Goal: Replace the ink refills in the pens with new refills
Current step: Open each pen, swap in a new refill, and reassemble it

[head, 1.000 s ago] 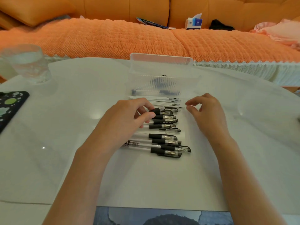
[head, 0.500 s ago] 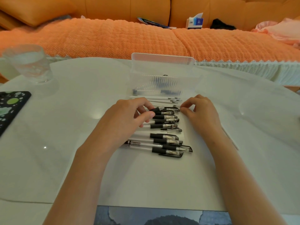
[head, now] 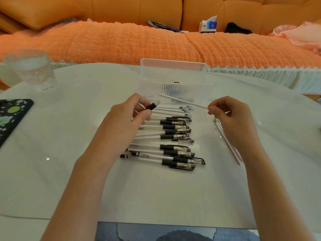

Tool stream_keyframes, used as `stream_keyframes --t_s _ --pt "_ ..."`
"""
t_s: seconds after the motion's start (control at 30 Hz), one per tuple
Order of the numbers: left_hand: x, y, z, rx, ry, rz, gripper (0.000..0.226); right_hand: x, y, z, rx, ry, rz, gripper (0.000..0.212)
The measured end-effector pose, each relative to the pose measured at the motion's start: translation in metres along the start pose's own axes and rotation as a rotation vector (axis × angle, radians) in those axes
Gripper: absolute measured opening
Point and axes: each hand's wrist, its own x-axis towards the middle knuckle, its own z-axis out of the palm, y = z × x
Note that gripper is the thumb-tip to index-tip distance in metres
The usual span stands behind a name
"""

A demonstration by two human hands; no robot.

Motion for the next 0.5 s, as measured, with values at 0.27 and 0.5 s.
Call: stream_keyframes --t_s 0.27,0.5 --pt "-0.0004 -0.0014 -0.0056 -0.027 0.05 -0.012 0.01 -0.005 -0.0064 -0.0041 0.07 -0.056 0.001 0.017" --pt "-0.0009 -0.0032 -0.0082 -0.034 0.051 -0.012 0.01 -0.0047 -0.0065 -0.003 0.062 -0.087 -0.003 0.021"
